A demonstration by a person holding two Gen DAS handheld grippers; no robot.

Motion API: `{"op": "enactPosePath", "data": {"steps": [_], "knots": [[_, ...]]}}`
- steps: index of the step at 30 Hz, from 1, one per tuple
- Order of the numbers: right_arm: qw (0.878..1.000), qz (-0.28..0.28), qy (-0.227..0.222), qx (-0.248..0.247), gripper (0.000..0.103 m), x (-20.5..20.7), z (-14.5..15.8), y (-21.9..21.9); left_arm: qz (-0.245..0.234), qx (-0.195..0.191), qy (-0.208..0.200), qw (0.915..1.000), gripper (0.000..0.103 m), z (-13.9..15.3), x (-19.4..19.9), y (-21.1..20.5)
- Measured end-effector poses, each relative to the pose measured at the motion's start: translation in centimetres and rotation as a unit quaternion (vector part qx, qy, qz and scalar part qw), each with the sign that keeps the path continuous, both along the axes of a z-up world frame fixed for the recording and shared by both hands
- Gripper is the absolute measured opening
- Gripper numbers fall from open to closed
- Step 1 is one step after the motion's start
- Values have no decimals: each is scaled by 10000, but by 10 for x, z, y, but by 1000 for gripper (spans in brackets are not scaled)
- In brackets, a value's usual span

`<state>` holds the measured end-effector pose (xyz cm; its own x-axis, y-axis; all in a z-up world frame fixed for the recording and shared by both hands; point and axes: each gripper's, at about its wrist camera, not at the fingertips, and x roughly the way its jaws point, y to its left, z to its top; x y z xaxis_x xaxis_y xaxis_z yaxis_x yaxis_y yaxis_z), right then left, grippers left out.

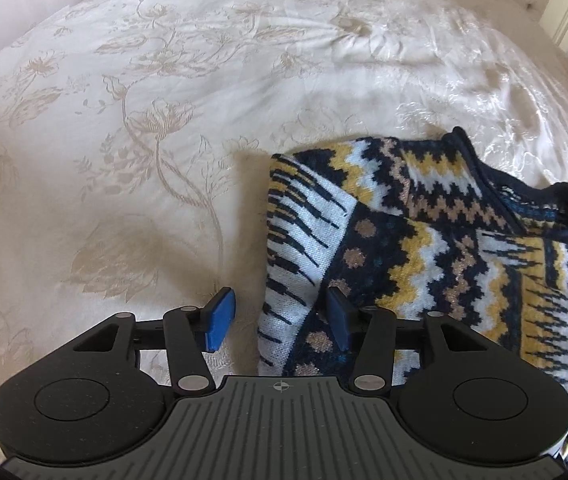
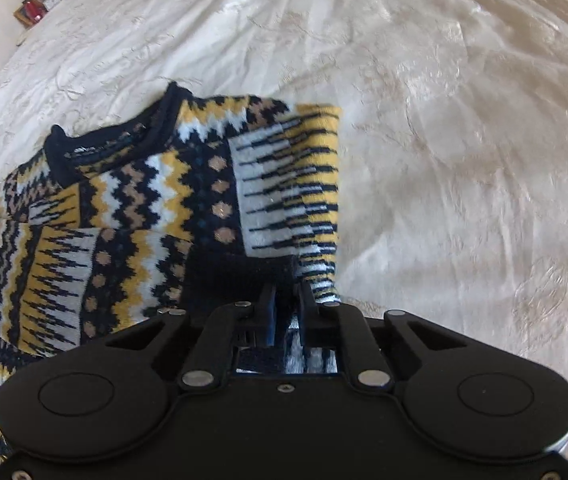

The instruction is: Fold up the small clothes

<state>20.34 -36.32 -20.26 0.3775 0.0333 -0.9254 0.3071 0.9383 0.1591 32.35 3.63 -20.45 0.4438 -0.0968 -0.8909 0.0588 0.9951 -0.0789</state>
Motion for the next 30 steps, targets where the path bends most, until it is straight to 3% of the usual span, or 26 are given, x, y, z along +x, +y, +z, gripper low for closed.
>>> {"op": "enactPosePath", "data": {"steps": [3,10,11,13,15,17,19,25,30], "knots": [[10000,-20,0,-86,16,0,-2,1,88,-26,73,9999,56,-3,3,3],[9995,-163,15,-262,19,-6,4,4,284,-222,-58,9993,56,14,-12,20],[9995,-172,-26,-263,24,-6,5,4,342,-275,-95,9990,56,18,-18,25],[9992,-199,-115,-336,63,-11,10,4,428,-413,-101,9982,60,24,-30,35],[9992,-217,-238,-244,77,-19,14,3,486,-564,-40,9972,66,27,-43,44],[9993,-218,-285,-117,77,-28,17,3,515,-591,-12,9969,67,31,-57,49],[9994,-203,-287,-53,84,-39,19,5,494,-562,-6,9972,67,34,-72,51],[9993,-124,-256,245,91,-78,20,11,323,-721,216,9966,67,35,-118,46],[9987,74,-147,490,92,-114,18,19,123,-800,397,9959,67,30,-153,36]]}}
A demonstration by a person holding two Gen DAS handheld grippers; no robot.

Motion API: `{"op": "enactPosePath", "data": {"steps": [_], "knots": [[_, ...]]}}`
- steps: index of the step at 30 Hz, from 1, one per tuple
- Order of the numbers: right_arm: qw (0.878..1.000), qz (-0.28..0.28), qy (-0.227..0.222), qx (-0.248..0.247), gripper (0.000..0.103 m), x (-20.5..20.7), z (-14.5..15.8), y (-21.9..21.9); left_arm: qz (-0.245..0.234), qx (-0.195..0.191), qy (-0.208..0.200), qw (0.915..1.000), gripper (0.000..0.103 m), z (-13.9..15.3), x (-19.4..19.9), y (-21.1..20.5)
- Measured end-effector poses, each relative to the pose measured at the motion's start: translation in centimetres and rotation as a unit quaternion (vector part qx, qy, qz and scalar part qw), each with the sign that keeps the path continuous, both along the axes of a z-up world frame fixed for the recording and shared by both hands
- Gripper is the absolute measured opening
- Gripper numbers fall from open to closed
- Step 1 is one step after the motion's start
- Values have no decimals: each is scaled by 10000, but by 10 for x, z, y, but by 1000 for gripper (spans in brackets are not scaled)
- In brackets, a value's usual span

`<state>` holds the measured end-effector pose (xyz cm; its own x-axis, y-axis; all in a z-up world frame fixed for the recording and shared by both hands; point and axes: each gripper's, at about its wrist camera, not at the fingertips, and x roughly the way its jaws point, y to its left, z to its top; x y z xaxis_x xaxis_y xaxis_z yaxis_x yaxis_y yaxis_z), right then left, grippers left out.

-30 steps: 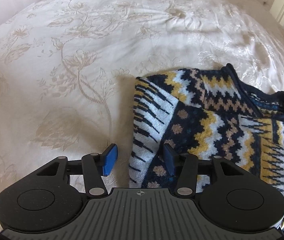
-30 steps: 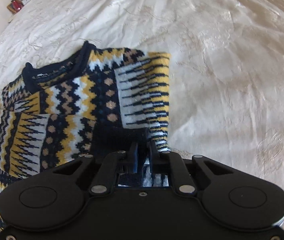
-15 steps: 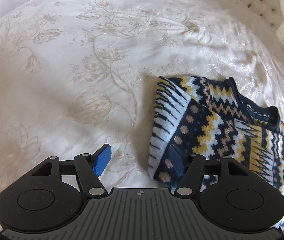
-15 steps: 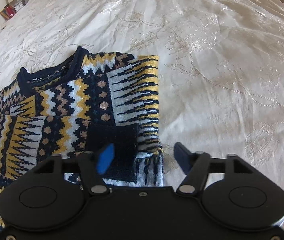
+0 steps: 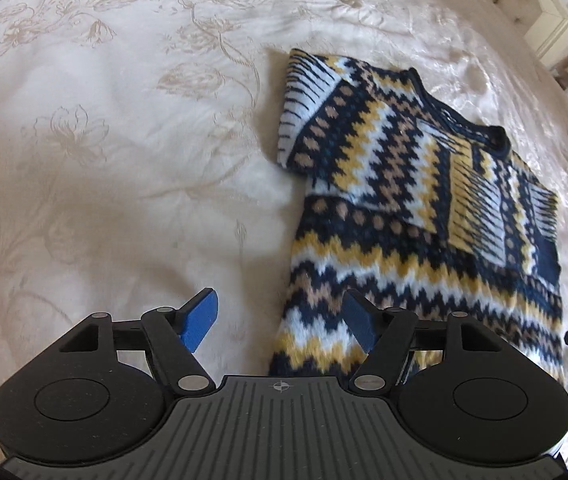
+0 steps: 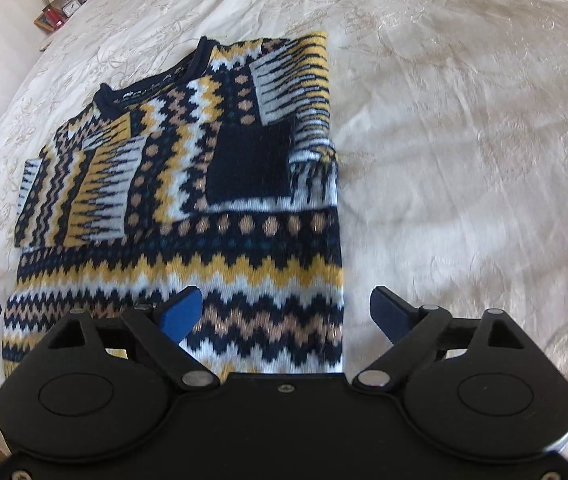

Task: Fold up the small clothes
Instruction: 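Move both grippers to the navy ribbed hem and grasp it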

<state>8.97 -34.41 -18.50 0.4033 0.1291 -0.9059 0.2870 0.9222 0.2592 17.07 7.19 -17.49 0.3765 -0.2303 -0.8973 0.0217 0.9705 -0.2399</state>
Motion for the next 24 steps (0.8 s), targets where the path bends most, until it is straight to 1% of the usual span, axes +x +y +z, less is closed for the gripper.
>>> {"op": "enactPosePath", "data": {"steps": [4,7,12,14,16,20,22,24], "knots": [[9996,198,94,201,92,-29,-3,5,-190,28,100,9998,67,-7,-26,-8],[9988,378,190,244,93,-47,-6,10,-311,56,155,9994,67,-12,-46,-13],[9959,782,320,334,93,-75,-11,18,-500,52,178,9986,68,-17,-75,-18],[9939,951,363,430,94,-85,-14,21,-548,54,253,9982,68,-19,-84,-20],[9919,1089,409,504,98,-93,-17,24,-568,84,320,9978,69,-23,-95,-22],[9893,1266,446,569,99,-104,-26,29,-601,143,472,9970,70,-34,-110,-27],[9885,1332,440,567,103,-106,-31,32,-562,168,588,9965,71,-43,-115,-28],[9877,1406,432,537,103,-106,-36,34,-440,129,659,9968,73,-49,-117,-28]]}}
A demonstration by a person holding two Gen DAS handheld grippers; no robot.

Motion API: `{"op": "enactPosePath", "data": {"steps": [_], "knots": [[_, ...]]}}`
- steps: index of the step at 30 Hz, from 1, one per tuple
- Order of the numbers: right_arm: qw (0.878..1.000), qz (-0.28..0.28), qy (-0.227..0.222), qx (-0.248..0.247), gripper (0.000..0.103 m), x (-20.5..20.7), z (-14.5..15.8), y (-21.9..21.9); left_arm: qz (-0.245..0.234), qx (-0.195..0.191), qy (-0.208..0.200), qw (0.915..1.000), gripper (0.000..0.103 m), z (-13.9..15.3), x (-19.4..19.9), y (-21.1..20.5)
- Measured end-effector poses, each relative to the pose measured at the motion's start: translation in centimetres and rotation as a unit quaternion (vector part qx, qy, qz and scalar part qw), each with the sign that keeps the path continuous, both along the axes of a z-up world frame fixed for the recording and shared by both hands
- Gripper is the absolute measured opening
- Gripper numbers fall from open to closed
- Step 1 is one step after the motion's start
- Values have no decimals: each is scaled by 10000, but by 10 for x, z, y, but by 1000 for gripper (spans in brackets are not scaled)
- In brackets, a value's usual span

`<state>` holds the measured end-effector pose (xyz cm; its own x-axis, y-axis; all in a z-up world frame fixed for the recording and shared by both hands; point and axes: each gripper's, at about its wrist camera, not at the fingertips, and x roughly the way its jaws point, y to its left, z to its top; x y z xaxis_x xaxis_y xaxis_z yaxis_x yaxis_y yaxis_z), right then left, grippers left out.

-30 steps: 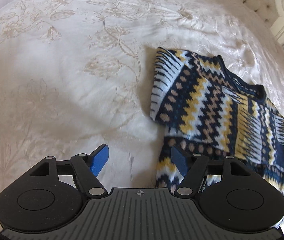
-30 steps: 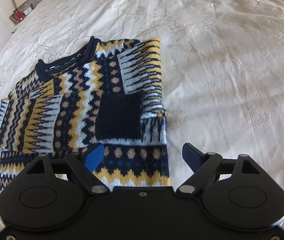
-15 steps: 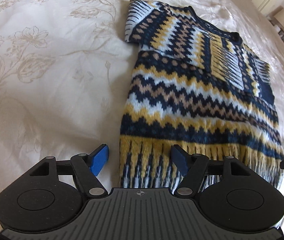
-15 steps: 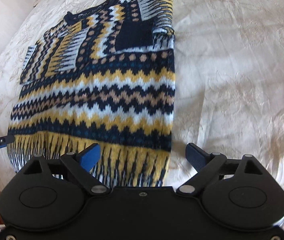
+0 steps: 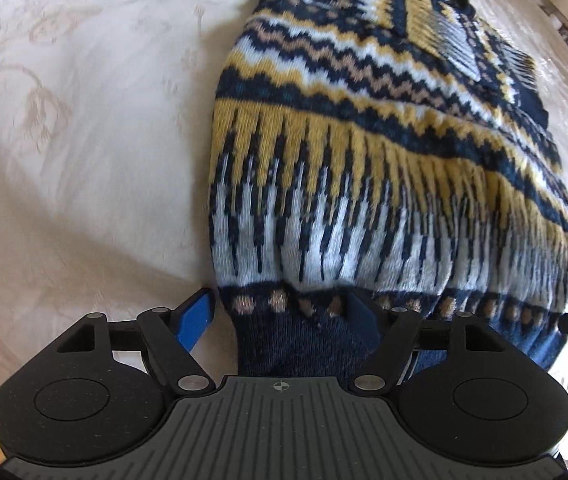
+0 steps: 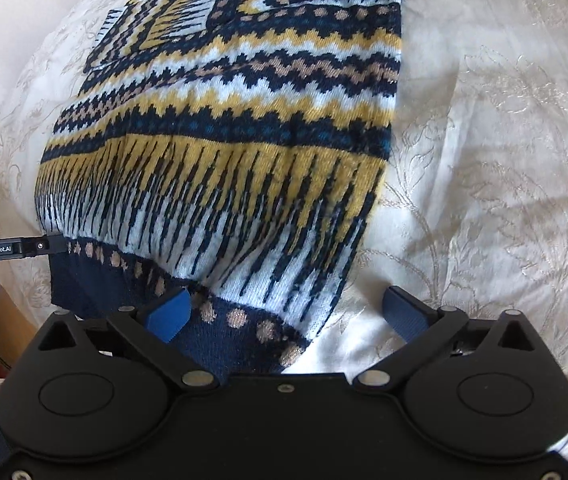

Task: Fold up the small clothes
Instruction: 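Move both grippers to the navy ribbed hem and grasp it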

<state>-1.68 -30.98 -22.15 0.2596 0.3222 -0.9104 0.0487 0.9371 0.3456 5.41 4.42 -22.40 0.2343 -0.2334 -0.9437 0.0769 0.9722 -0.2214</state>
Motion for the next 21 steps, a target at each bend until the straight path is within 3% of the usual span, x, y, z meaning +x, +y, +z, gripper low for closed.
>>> {"op": "enactPosePath", "data": {"steps": [3,8,13,18,21], "knots": [[10000,66,-11,-52,103,2,-7,1,129,7,2,9999,77,-3,0,0],[9996,-230,-69,172,103,5,-14,-11,-103,77,-18,9999,84,-4,3,-5],[9974,-550,-440,180,103,-4,-15,-12,-423,103,-94,9990,102,-9,4,-14],[9930,-549,-990,-348,103,-19,-15,7,-616,281,-175,9976,102,-13,2,-23],[9916,-408,-955,-777,103,-19,-12,23,-604,247,-281,9975,102,-14,-2,-22]]}}
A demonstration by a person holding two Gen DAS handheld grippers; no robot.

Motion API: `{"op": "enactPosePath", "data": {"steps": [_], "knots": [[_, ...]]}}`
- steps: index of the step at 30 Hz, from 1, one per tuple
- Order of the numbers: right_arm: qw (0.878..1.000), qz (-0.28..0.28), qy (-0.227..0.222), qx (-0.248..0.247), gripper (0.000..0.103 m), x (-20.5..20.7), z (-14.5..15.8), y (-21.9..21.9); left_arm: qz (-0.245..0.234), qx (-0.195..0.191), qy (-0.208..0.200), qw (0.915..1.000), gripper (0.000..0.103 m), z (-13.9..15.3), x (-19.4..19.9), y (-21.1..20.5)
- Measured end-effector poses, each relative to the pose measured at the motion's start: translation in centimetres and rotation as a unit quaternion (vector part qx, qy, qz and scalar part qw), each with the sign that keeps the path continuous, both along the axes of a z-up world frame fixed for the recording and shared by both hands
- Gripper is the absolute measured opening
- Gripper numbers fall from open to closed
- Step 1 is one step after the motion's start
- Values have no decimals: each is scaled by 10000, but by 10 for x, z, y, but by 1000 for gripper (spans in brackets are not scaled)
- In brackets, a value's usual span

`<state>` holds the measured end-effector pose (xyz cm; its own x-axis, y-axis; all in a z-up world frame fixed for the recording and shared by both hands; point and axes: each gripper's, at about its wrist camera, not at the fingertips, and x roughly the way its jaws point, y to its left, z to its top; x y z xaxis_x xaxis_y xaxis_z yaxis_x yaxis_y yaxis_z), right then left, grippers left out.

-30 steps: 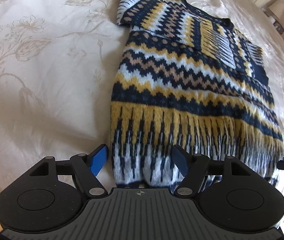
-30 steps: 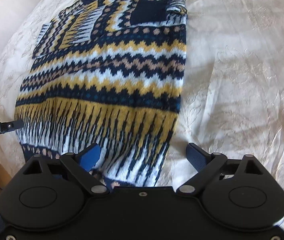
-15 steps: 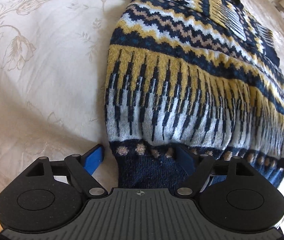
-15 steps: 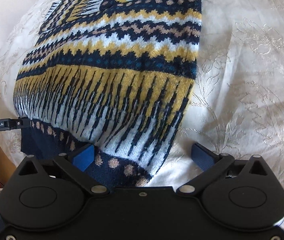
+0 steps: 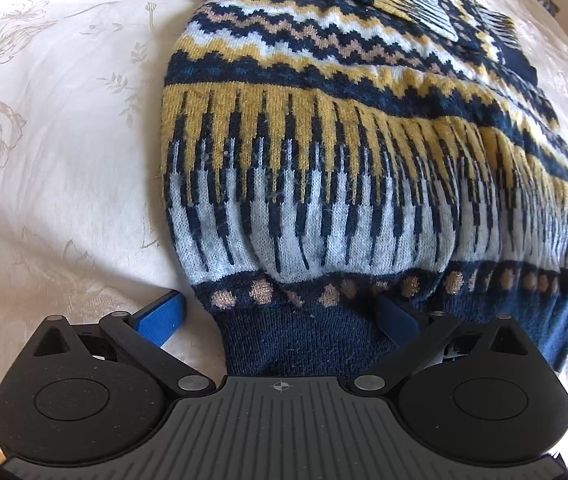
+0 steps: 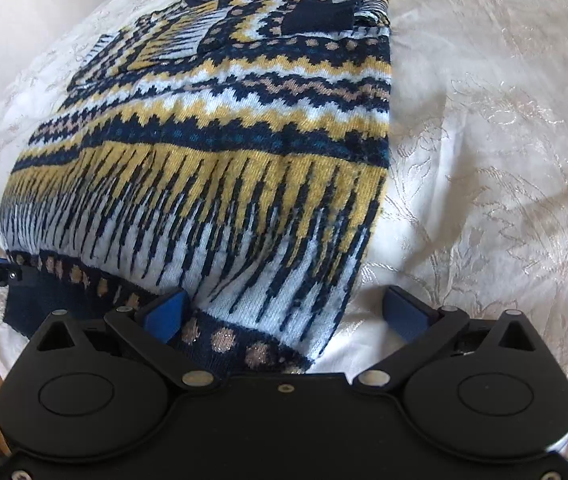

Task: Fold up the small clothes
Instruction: 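Move both grippers to the navy ribbed hem and grasp it, then lift the hem with both grippers and fold it up toward the collar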

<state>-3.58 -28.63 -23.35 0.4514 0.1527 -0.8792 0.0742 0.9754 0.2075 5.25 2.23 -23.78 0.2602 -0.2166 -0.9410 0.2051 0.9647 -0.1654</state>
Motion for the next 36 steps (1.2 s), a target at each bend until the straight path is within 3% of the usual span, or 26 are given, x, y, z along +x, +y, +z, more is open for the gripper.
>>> {"op": "enactPosePath", "data": {"steps": [5,12,14,19,29,36], "knots": [[9996,-256,33,123,103,-10,10,3,-67,-37,-129,9999,101,2,-10,6],[9993,-229,-14,307,94,-39,12,20,-392,-105,-449,9982,78,9,-38,20],[9987,-275,50,427,90,-46,10,24,-356,-226,-456,9981,75,10,-42,27],[9984,-283,61,486,89,-58,10,34,-109,-498,-399,9979,68,13,-41,41],[9974,-453,64,555,89,-60,7,33,9,-596,-377,9975,64,11,-44,47],[9971,-381,133,646,89,-51,2,33,55,-712,-351,9968,49,12,-32,42]]}}
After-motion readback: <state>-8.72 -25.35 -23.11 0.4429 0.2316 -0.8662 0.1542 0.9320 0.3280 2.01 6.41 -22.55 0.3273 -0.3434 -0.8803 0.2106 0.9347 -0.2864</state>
